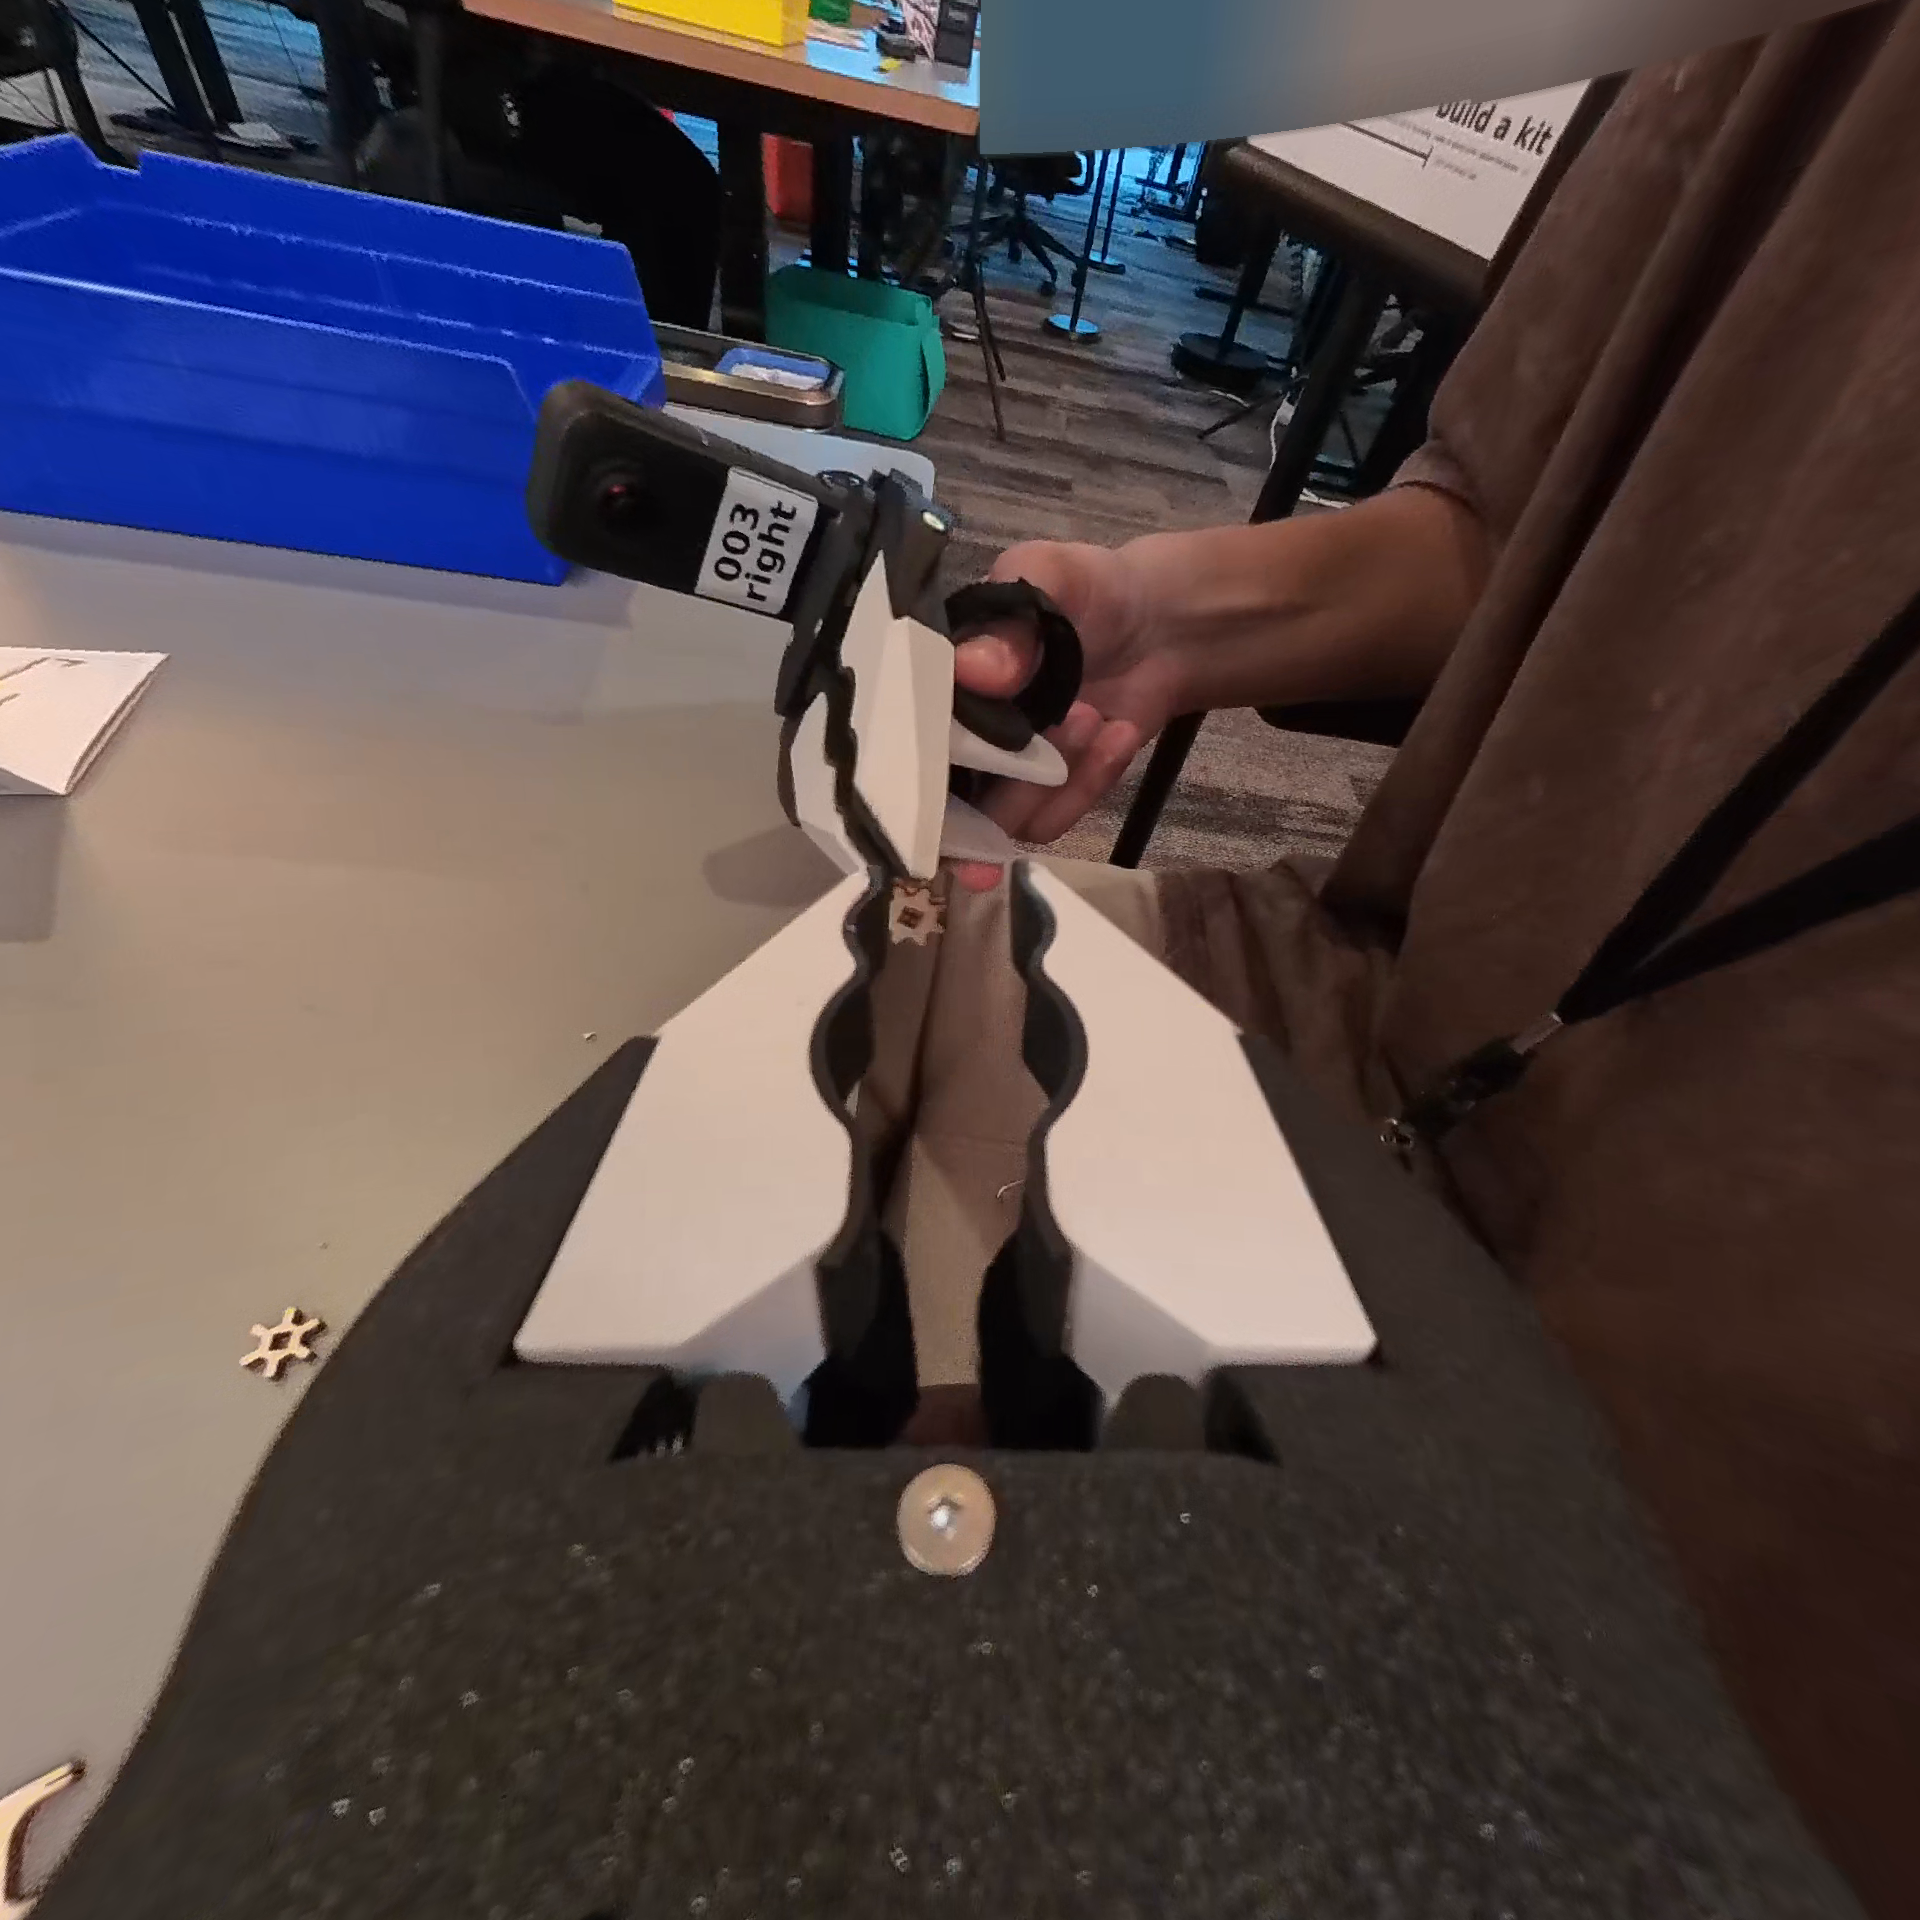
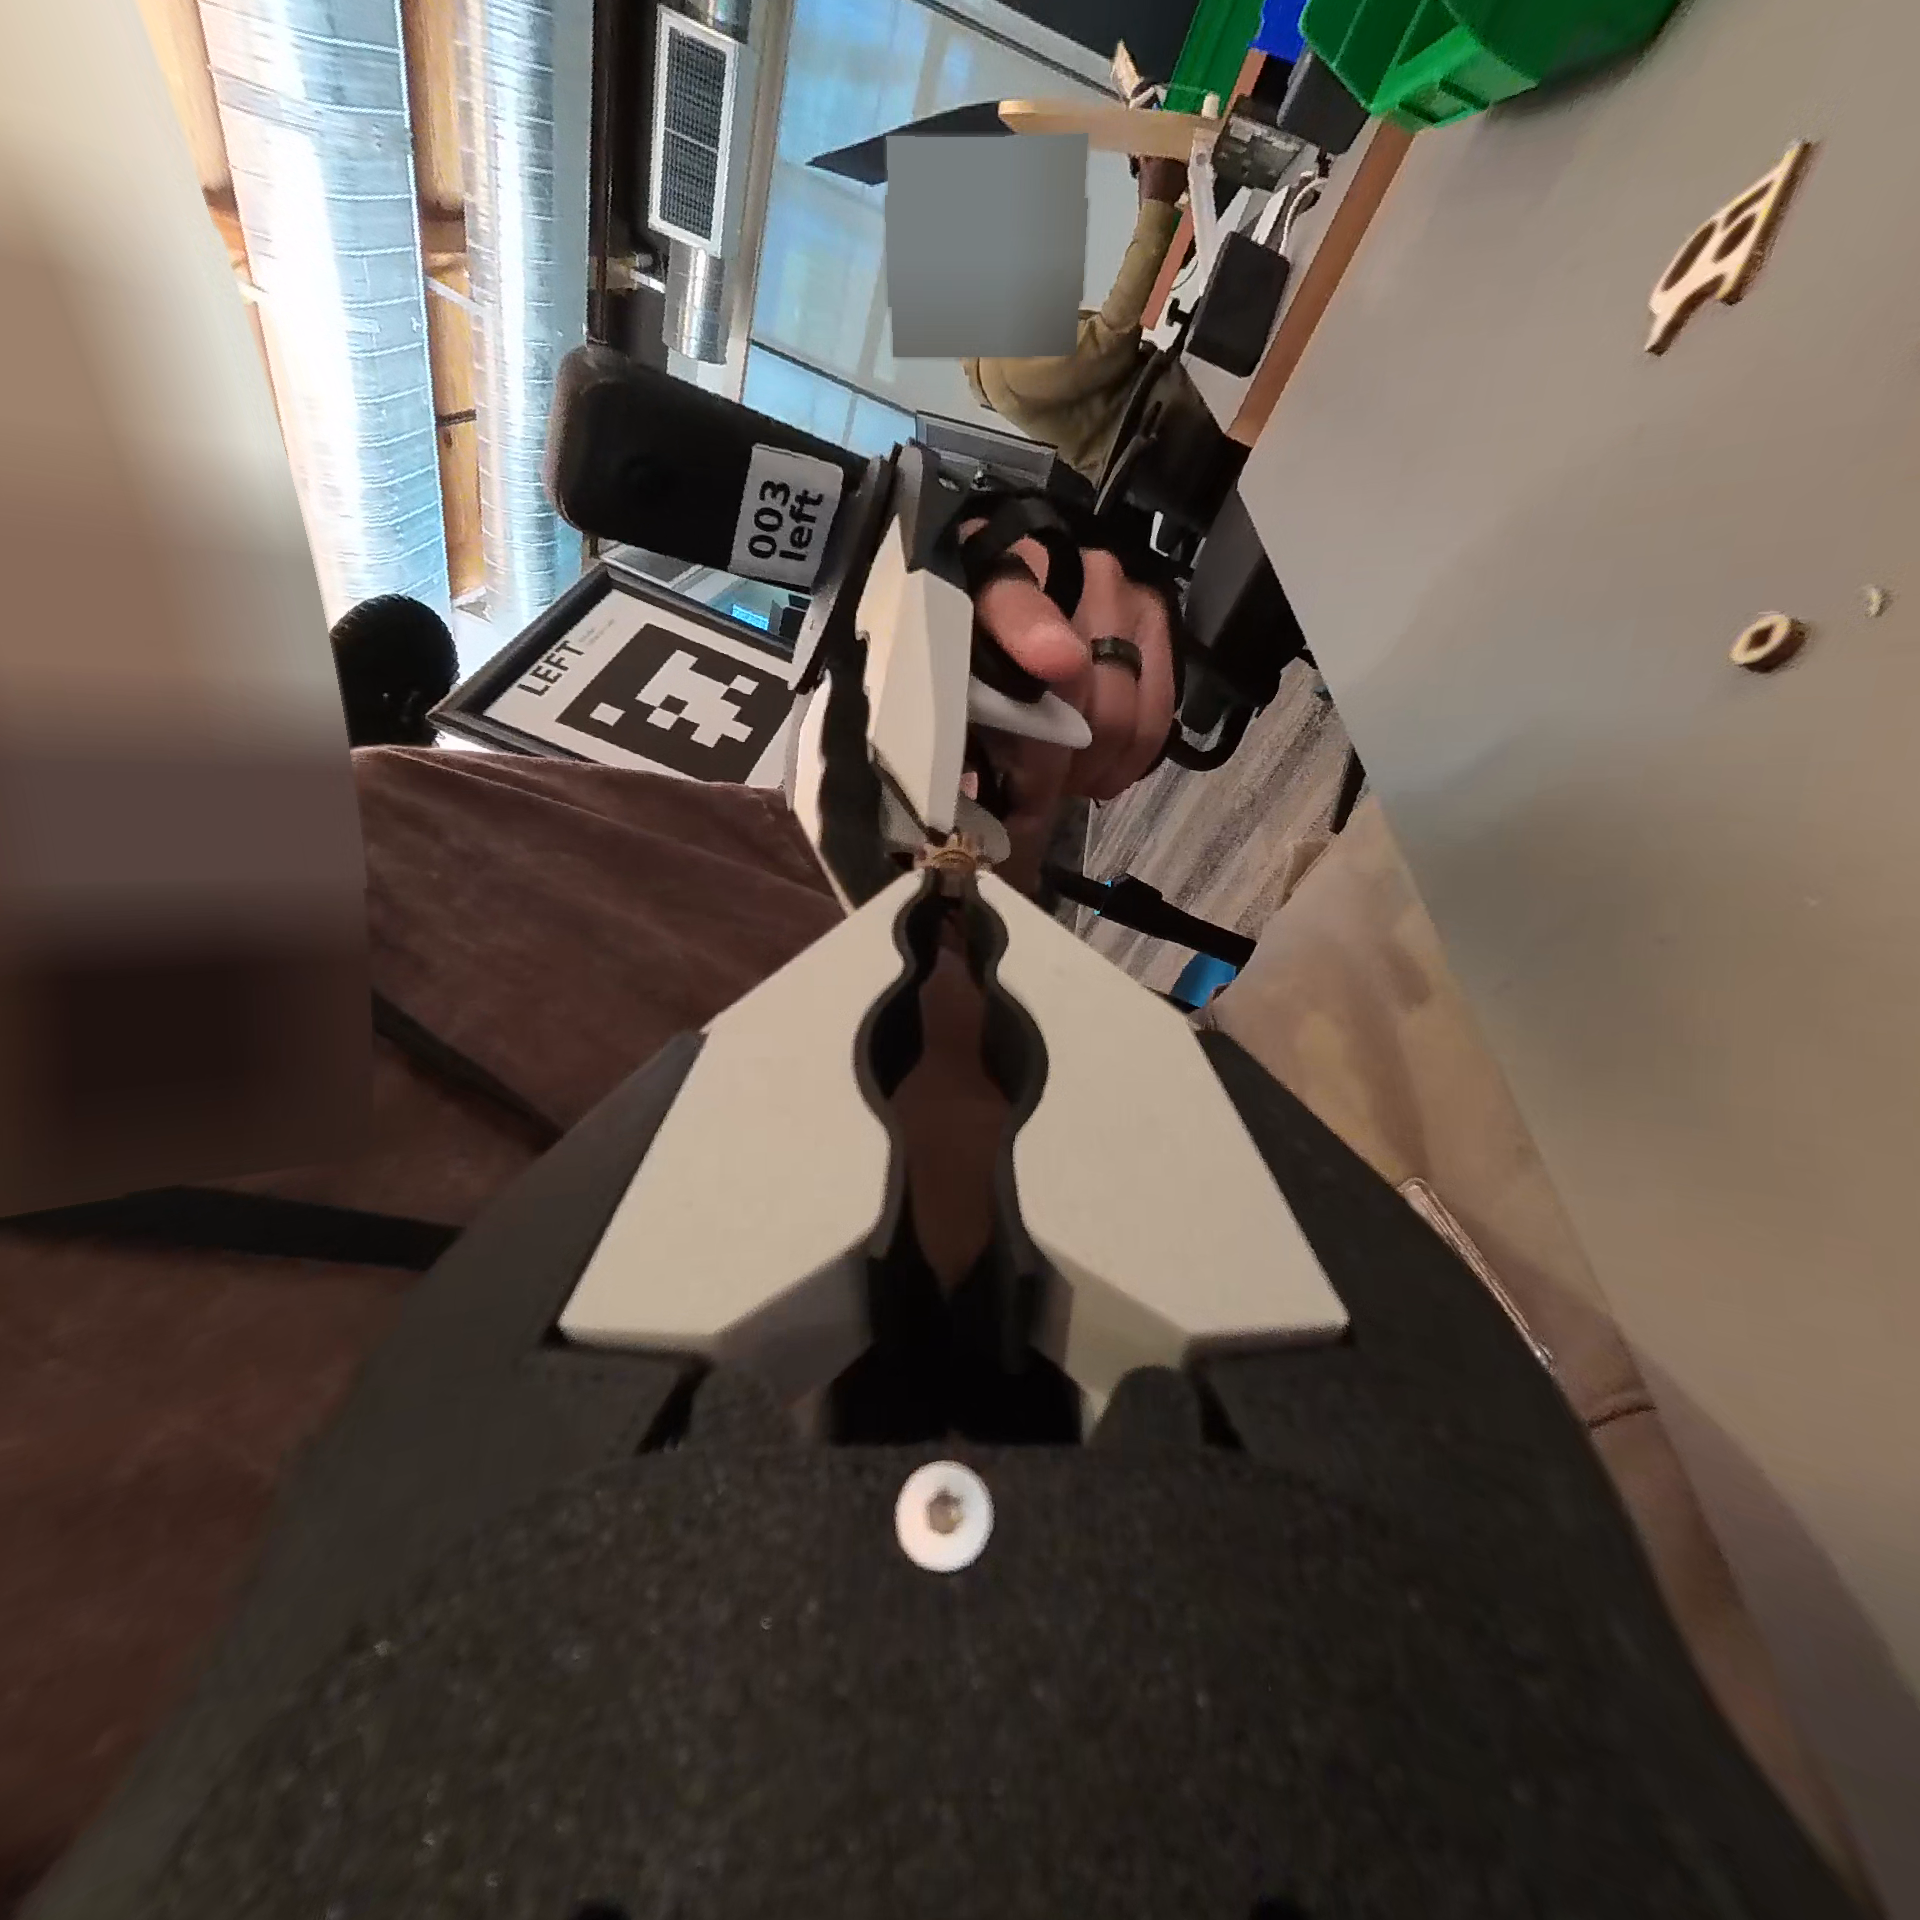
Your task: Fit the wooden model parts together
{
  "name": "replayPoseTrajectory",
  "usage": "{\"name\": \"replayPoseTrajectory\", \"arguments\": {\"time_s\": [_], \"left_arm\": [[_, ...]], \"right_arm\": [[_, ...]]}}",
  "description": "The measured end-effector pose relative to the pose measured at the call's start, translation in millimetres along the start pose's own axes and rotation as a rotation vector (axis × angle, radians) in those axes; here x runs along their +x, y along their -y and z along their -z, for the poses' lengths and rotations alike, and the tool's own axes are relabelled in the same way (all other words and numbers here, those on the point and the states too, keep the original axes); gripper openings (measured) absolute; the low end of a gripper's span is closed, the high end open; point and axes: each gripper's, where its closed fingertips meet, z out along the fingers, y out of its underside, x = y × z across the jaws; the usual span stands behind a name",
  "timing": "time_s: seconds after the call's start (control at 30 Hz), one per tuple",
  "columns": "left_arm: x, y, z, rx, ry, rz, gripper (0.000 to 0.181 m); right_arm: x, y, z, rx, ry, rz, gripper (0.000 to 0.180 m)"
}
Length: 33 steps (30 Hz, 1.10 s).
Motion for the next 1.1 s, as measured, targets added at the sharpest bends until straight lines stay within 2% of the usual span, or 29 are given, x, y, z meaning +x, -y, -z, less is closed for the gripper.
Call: {"name": "replayPoseTrajectory", "arguments": {"time_s": [0.33, 0.47, 0.6, 0.7, 0.83, 1.0, 1.1], "left_arm": [[-9, -11, -3, -0.049, 0.045, -0.008, 0.024], [-4, -13, -7, -0.044, 0.022, -0.008, 0.012], [-4, -16, -9, -0.055, 0.020, -0.023, 0.012], [-3, -13, -8, -0.035, 0.026, -0.045, 0.010], [-6, -25, -10, -0.116, 0.072, -0.124, 0.011], [-4, -20, -10, -0.079, 0.072, -0.130, 0.011], [-6, -24, -12, -0.097, 0.081, -0.137, 0.011]], "right_arm": [[-1, -3, -2, -0.012, 0.016, -0.014, 0.003], [-1, -4, -2, -0.016, 0.017, -0.021, 0.003], [2, -8, -2, -0.036, -0.003, -0.004, 0.003], [-2, -6, -3, -0.006, 0.050, -0.022, 0.003], [10, -11, -3, -0.029, -0.010, -0.010, 0.003], [3, -10, -2, -0.018, 0.031, -0.009, 0.003], [10, -12, -2, -0.022, -0.007, -0.004, 0.003]]}}
